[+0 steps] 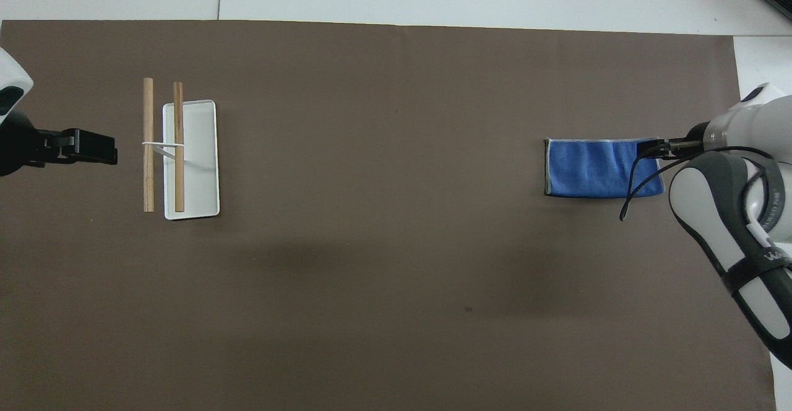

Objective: Right arm passes towel to left arm to hang
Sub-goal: 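Lower the right gripper onto the blue towel and grasp its edge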

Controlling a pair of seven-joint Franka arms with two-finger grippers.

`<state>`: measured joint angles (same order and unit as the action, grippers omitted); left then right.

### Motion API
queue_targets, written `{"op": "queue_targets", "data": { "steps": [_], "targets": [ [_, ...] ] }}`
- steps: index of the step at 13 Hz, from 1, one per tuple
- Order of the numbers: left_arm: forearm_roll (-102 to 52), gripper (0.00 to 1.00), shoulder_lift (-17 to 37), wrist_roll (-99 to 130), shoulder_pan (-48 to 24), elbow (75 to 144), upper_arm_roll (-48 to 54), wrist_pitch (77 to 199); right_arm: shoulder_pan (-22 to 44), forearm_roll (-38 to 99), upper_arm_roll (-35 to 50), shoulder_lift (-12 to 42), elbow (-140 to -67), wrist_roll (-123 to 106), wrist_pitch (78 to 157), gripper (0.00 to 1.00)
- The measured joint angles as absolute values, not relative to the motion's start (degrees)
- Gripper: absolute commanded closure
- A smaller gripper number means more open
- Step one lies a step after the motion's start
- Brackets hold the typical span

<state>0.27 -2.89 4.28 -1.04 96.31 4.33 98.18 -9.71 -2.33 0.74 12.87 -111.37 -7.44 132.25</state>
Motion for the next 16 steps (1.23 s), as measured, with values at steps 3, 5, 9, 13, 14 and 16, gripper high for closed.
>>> {"op": "queue_targets", "data": {
  "steps": [3, 5, 9, 13, 14, 16],
  "targets": [
    [0.27, 0.00, -2.89, 4.28, -1.04, 96.31, 4.33, 98.18, -9.52, -2.33, 0.76, 14.90, -113.60, -7.44, 137.24, 0.00],
    [0.27, 0.00, -2.89, 4.28, -1.04, 96.31, 4.33, 98.18, -9.33, -2.33, 0.92, 16.91, -113.94, -7.56, 139.92, 0.00],
    [0.27, 0.00, -2.89, 4.28, -1.04, 96.31, 4.33, 98.18, -9.22, -2.33, 1.35, 20.91, -113.97, -9.20, 141.68, 0.00],
    [0.27, 0.00, -2.89, 4.28, -1.04, 96.31, 4.33, 98.18, -9.17, -2.33, 1.39, 22.42, -113.89, -9.58, 143.28, 0.37],
    [0.27, 0.00, -2.89, 4.28, -1.04, 96.31, 4.33, 98.18, -9.15, -2.32, 1.46, 22.36, -113.84, -9.59, 143.28, 0.60],
    [0.27, 0.00, -2.89, 4.28, -1.04, 96.31, 4.33, 98.18, -9.07, -2.32, 1.54, 22.07, -113.70, -9.59, 143.28, 0.89]
  ]
}}
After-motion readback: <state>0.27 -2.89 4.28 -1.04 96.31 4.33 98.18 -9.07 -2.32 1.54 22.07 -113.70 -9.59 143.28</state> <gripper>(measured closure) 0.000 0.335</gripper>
